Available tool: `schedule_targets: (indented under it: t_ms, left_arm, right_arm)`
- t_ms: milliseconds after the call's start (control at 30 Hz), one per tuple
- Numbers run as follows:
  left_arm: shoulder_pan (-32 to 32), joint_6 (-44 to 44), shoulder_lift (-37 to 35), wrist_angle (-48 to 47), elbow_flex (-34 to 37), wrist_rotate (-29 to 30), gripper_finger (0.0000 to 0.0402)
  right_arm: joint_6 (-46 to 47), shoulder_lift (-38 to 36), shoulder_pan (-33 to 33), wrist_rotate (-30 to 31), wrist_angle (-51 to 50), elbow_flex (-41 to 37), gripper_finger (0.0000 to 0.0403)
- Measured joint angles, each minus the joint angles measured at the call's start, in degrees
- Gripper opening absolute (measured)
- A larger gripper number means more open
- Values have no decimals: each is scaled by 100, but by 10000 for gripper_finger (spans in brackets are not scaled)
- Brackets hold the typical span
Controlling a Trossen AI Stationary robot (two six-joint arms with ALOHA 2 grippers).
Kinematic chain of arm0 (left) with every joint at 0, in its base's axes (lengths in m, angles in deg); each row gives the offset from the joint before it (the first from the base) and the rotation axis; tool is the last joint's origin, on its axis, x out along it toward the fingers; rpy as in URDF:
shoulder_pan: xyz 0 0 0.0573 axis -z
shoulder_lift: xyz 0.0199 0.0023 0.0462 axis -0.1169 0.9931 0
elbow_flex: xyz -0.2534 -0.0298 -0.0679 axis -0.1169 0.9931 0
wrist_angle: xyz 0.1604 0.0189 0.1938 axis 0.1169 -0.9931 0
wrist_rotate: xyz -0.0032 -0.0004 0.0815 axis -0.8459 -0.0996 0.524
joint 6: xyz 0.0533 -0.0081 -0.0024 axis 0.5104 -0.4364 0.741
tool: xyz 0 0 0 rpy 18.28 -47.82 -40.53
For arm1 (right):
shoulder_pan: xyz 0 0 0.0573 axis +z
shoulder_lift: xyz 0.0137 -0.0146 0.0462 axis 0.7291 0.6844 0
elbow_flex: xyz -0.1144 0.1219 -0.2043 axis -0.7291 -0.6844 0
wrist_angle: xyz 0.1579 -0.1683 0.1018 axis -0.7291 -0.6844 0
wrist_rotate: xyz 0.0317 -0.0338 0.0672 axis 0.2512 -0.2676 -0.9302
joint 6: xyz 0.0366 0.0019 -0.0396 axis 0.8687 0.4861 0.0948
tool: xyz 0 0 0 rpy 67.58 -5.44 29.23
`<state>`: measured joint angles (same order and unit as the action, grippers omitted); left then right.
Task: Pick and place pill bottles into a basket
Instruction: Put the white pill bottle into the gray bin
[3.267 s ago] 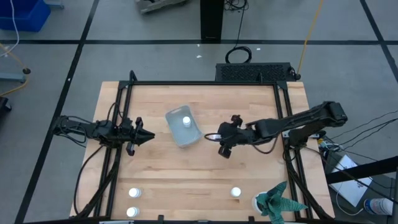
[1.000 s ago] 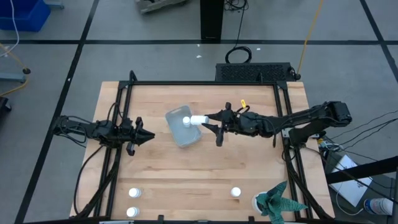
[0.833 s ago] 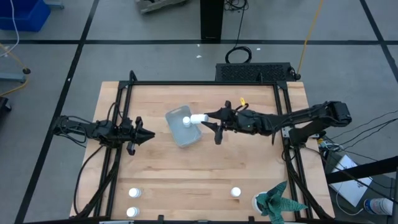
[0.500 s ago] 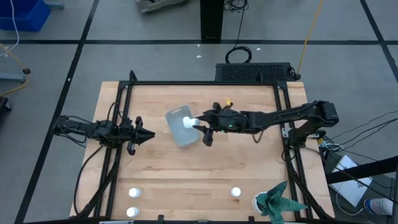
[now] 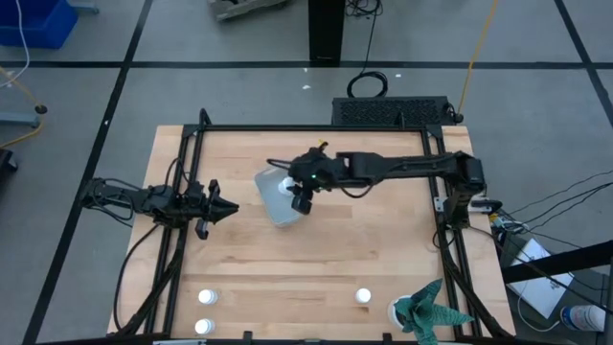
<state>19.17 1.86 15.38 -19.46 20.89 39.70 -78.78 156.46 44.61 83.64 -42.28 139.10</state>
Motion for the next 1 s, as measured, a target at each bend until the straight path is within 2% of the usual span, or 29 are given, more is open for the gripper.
schedule_targets:
  t_ms: [133, 1000]
  left_arm:
    - [1, 2, 0, -34, -2, 2, 58]
    - [1, 8, 66, -51, -2, 41, 58]
  right_arm:
    - [15, 281, -96, -434, -368, 126, 150]
    - [18, 1437, -363, -445, -387, 113, 150]
